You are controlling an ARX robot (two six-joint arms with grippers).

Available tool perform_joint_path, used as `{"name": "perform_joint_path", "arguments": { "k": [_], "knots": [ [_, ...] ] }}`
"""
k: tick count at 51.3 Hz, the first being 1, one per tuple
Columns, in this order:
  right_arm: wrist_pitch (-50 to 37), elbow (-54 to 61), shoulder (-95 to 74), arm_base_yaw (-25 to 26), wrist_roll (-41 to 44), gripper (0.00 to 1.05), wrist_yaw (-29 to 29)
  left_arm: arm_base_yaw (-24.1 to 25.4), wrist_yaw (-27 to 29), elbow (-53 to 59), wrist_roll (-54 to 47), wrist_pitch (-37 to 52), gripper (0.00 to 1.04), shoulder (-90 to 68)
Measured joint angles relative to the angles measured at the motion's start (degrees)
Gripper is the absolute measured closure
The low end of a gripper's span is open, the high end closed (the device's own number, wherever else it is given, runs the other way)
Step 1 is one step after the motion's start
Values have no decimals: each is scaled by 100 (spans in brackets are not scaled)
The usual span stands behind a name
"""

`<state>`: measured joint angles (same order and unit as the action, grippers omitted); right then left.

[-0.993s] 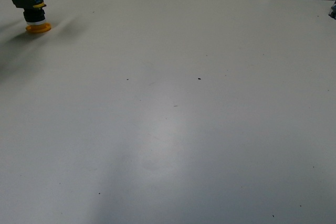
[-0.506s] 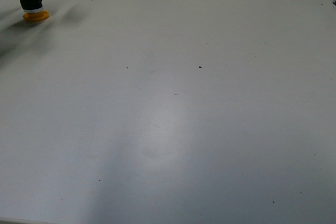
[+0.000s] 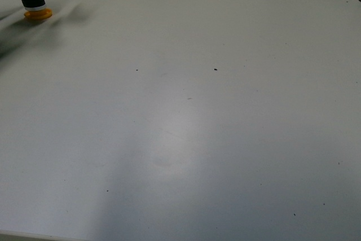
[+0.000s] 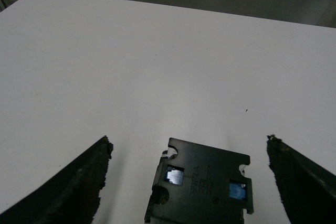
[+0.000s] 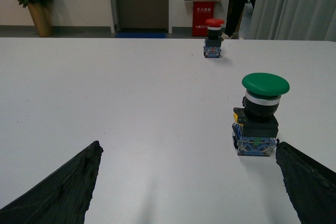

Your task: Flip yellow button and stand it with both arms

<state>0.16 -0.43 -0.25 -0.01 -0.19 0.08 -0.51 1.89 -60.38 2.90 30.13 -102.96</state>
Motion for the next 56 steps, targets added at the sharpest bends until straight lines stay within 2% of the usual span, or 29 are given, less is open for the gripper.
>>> {"name": "perform_joint_path", "arguments": {
  "k": [4, 15, 17, 29, 38, 42, 49, 56],
  "knots": [
    [0, -2, 0, 0, 0, 7, 2, -15, 13, 0, -7, 0, 26, 0],
    [0, 0, 0, 0, 0, 7, 0, -52, 70, 9, -98, 83, 65, 2],
    [0, 0, 0, 0, 0, 7, 0, -52, 72, 39, -96, 101, 67, 24],
    [0, 0, 0, 0, 0, 7, 2, -66, -42, 463, 195, 273, 69, 372],
    [0, 0, 0, 0, 0, 7, 0, -125, -221, 699, 787, 380, 69, 741],
    [0, 0, 0, 0, 0, 7, 2, -192, -323, 807, 1296, 503, 69, 940],
    [0, 0, 0, 0, 0, 7, 2, -417, -671, 1130, 2756, 1023, 69, 1204],
    [0, 0, 0, 0, 0, 7, 2, -636, -973, 1386, 3593, 1600, 69, 1193]
  ]
}}
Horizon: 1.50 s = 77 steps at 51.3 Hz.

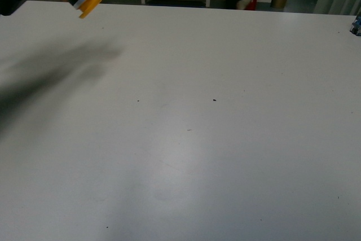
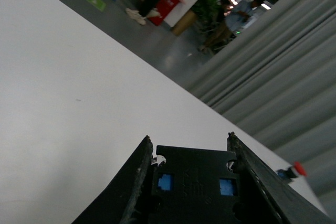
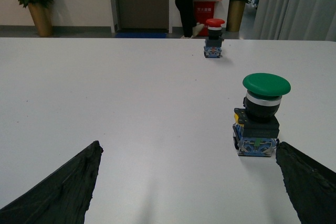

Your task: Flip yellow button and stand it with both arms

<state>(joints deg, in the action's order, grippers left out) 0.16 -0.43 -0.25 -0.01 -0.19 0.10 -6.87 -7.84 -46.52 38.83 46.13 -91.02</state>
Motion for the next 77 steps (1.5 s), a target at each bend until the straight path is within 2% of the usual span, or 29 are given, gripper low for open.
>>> {"name": "perform_joint_path", "arguments": {
  "k": [12, 18, 29, 37, 70, 74, 77],
  "knots": [
    [0, 0, 0, 0, 0, 7, -2, -597, -765, 118, 1434, 1392, 69, -494],
    [0, 0, 0, 0, 0, 7, -2, -678, -1143, 103, 2243, 2138, 69, -872],
    [0, 0, 0, 0, 0, 7, -2, -713, -1335, -96, 3534, 3110, 69, -1532],
    [0, 0, 0, 0, 0, 7, 0, -824, -1425, -343, 4083, 3340, 69, -1853],
    [0, 0, 0, 0, 0, 7, 0, -1093, -1473, -463, 4433, 3366, 69, -2199],
    [0, 0, 0, 0, 0, 7, 0, -1285, -1213, -975, 4538, 3274, 69, -2376],
    [0, 0, 0, 0, 2, 7, -26, -1366, -1226, -1456, 4557, 3180, 69, -2452]
  ]
}}
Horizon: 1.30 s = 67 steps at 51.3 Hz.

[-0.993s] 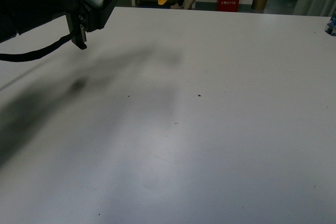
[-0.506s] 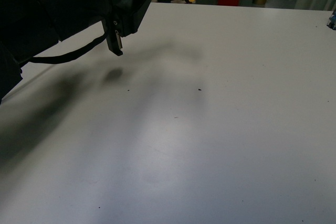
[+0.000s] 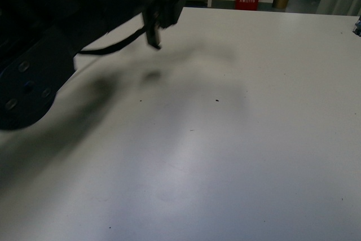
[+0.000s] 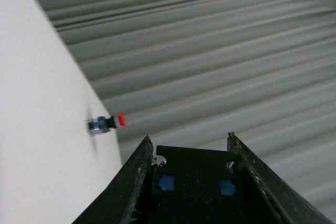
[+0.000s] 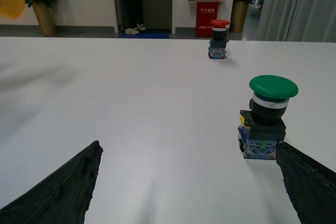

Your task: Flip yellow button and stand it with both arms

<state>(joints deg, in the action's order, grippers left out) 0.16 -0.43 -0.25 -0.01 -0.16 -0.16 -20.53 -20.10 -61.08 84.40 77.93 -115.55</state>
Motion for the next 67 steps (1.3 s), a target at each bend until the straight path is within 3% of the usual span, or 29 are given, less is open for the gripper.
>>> {"name": "perform_joint_path", "arguments": {
  "k": [10, 67],
  "knots": [
    [0, 0, 0, 2, -2, 7, 24, -133, -92, -579, -4, -234, 69, 94],
    [0, 0, 0, 2, -2, 7, 24, -503, -197, -859, 94, -420, 69, -350]
  ]
}}
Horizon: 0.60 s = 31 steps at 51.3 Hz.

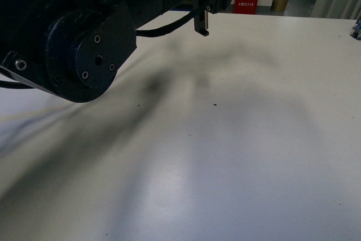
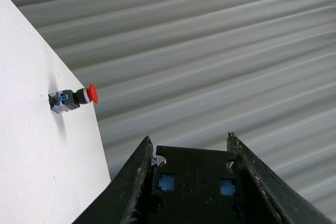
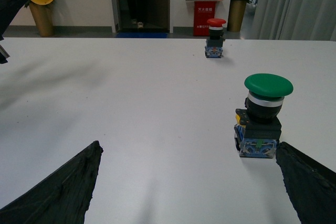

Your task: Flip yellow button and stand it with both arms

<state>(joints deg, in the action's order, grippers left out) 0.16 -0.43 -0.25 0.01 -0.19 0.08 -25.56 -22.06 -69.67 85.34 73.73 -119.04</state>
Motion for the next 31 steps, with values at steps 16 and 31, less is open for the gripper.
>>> {"name": "perform_joint_path", "arguments": {
  "k": [16, 31],
  "knots": [
    [0, 0, 0, 0, 0, 7, 0, -50, -11, 0, -116, -74, 69, 0],
    [0, 0, 0, 0, 0, 7, 0, -50, -11, 0, -122, -74, 69, 0]
  ]
}}
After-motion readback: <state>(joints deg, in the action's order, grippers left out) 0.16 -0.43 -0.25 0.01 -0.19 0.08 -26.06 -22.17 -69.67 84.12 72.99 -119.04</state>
